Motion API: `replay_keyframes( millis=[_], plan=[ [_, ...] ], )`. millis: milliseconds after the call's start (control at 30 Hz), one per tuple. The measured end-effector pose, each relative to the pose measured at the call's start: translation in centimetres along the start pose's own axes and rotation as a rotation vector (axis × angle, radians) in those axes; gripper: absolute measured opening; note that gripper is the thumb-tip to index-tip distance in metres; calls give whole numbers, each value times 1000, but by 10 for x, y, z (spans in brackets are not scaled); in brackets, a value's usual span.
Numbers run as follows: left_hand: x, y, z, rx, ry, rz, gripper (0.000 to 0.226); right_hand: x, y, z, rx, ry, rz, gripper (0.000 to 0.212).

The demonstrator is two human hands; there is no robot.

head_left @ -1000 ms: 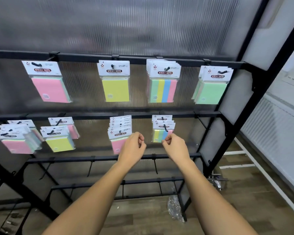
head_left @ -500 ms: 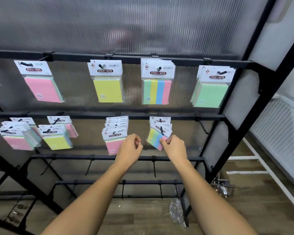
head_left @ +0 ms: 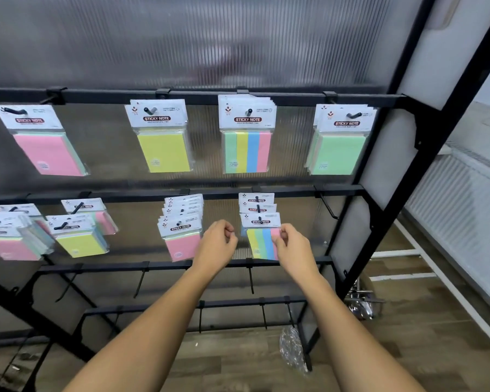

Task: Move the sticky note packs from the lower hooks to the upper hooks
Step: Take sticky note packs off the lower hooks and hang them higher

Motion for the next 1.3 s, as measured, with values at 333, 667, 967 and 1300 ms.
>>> replay_keyframes(
  millis=[333,667,967,1300],
  plan=[
    [-18,23,7,-1,-34,-67,47,23,-31,-6,-44,-100,73,13],
    [-21,39,8,176,-125,-102,38,30,-53,9,42,-10,117,11],
    [-8,35,16,167,-71,-57,16,41,-58,15,38,20,130,11],
    [30,11,12,207,45,-158,13,53,-48,-19,-44,-22,126,15]
  ],
)
Point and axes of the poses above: each hand's wrist, its own x-axis away from the middle knuckle, its own y-axis out of the palm, z = x × y, the point moved 10 cm from there along -x, towards the middle knuckle, and after that the axes turned 11 degrees about -y, right-handed, at the moved point
